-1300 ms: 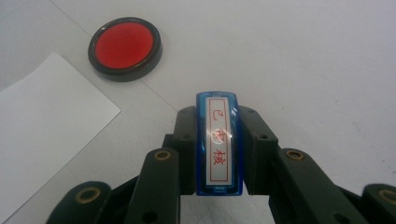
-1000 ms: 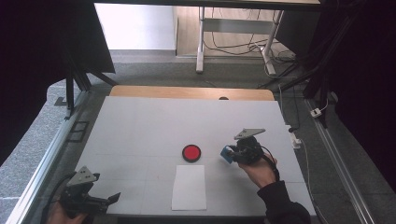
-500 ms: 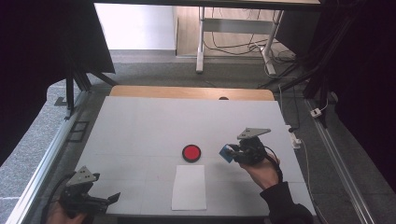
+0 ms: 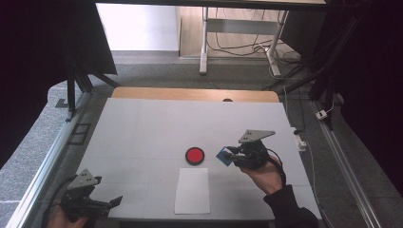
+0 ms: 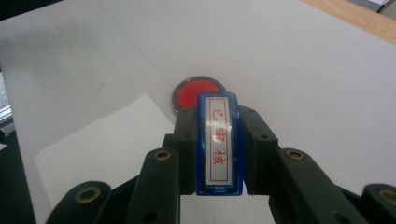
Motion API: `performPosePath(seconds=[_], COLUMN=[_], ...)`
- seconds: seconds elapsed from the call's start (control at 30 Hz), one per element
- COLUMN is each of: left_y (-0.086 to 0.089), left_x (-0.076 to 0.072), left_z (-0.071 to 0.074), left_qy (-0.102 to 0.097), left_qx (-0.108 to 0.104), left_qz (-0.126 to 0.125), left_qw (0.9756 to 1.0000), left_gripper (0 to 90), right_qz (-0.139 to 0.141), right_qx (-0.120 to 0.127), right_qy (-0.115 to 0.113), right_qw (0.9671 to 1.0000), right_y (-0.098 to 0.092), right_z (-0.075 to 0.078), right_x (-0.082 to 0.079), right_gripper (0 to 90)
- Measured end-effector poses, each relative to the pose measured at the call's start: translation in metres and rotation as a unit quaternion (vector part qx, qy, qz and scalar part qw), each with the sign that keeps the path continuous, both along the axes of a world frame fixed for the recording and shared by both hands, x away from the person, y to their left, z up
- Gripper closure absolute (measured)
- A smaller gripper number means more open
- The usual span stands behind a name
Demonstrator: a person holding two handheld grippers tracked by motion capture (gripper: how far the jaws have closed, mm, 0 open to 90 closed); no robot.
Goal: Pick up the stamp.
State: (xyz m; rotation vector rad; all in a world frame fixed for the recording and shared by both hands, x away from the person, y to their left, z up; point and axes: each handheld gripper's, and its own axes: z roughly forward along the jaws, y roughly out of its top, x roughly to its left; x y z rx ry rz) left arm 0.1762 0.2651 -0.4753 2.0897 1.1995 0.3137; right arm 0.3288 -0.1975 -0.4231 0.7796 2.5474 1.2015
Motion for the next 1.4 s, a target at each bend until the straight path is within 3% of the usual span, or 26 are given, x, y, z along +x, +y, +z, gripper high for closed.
performPosePath(seconds=[0.33, 0.83, 1.17, 1.4], left_y=[0.0, 0.0, 0.0, 0.0], left_x=[0.0, -0.001, -0.001, -0.001], left_z=[0.0, 0.0, 0.0, 0.0], left_qy=[-0.004, -0.004, -0.004, -0.004], left_qx=[-0.002, -0.003, -0.003, -0.005], left_qz=[0.001, -0.002, -0.004, -0.008], left_qw=[1.0, 1.0, 1.0, 0.9999], left_gripper=[0.0, 0.0, 0.0, 0.0], right_qz=[0.044, 0.111, 0.151, 0.159], right_qx=[0.019, 0.041, 0.041, 0.033], right_qy=[-0.005, -0.002, -0.009, -0.015], right_qw=[0.9989, 0.9929, 0.9876, 0.9867], right_y=[0.017, 0.046, 0.064, 0.066], right_z=[0.012, 0.019, 0.024, 0.025], right_x=[-0.007, -0.015, -0.024, -0.028], right_gripper=[71.6, 71.6, 71.6, 71.6])
